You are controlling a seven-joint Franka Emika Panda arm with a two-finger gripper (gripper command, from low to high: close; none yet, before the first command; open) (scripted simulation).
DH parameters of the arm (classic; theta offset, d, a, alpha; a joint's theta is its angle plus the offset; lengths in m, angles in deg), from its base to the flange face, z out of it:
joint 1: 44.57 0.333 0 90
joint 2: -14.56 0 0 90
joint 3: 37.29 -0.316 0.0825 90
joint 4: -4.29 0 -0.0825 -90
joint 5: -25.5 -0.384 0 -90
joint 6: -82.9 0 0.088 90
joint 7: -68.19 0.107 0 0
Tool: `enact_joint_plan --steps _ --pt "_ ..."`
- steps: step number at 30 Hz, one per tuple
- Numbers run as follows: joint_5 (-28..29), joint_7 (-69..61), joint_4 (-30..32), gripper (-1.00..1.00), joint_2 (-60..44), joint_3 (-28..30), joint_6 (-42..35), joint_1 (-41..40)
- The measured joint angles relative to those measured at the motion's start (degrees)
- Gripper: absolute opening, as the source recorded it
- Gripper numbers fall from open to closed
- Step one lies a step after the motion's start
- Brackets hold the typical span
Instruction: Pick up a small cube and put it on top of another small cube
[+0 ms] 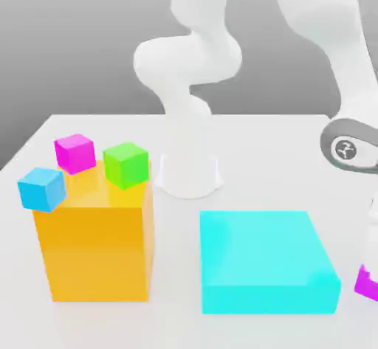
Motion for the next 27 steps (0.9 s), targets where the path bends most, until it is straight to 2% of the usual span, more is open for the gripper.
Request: enact_joint_plan --steps 7,12,19,27 --pt "-0.05 -0.03 0.04 -1.00 0.14 -0.16 -0.11 -0.13" --pt "-6.63 -4.14 2.22 -1.00 9.38 -4.50 -6.92 -4.18" --pt "-10.37 7.03 5.75 -1.00 23.66 4.92 -17.34 -15.12" --pt "-12.13 22.90 9.77 -1.00 39.99 12.64 -29.52 -28.51"
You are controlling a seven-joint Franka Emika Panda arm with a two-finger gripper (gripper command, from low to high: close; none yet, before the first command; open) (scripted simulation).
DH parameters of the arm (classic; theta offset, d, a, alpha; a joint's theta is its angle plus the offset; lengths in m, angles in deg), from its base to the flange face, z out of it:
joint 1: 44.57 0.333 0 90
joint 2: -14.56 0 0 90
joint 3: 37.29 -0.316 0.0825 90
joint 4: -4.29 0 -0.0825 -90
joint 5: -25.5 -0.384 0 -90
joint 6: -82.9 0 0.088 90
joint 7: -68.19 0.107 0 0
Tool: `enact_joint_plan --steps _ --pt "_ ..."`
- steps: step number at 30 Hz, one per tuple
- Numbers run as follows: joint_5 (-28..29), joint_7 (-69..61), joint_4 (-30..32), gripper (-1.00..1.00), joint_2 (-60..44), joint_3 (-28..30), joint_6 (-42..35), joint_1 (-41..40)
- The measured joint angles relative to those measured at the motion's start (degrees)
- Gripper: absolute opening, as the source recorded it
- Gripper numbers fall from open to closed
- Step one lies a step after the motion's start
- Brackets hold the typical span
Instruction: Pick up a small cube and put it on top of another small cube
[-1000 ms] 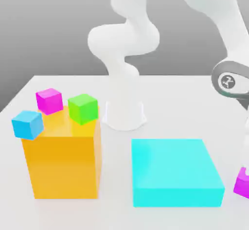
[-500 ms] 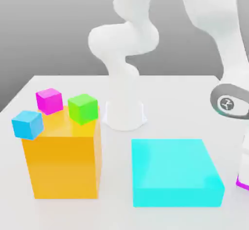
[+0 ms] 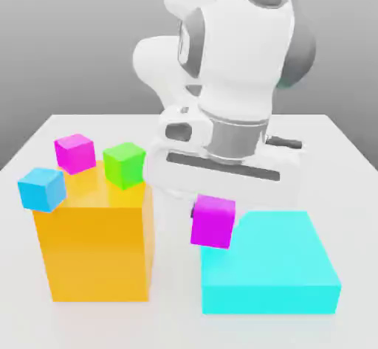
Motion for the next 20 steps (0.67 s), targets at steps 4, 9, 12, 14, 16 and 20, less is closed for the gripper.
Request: enact_joint_plan --steps 4,9,12,14,16,20 --pt "-0.80 8.07 2.02 -1.00 8.28 4.06 -5.99 -6.90" --pt "-2.11 18.21 4.59 -1.00 18.98 8.46 -13.44 -16.26" --pt "-3.05 23.91 6.31 -1.00 25.04 10.73 -17.24 -21.74" --pt "-3.11 25.17 8.85 -1.00 25.29 11.47 -14.82 -23.11" --pt "-2.94 25.45 11.94 -1.00 24.06 11.89 -10.48 -23.60" --pt "-2.87 25.49 13.15 1.00 23.48 12.01 -8.69 -23.74"
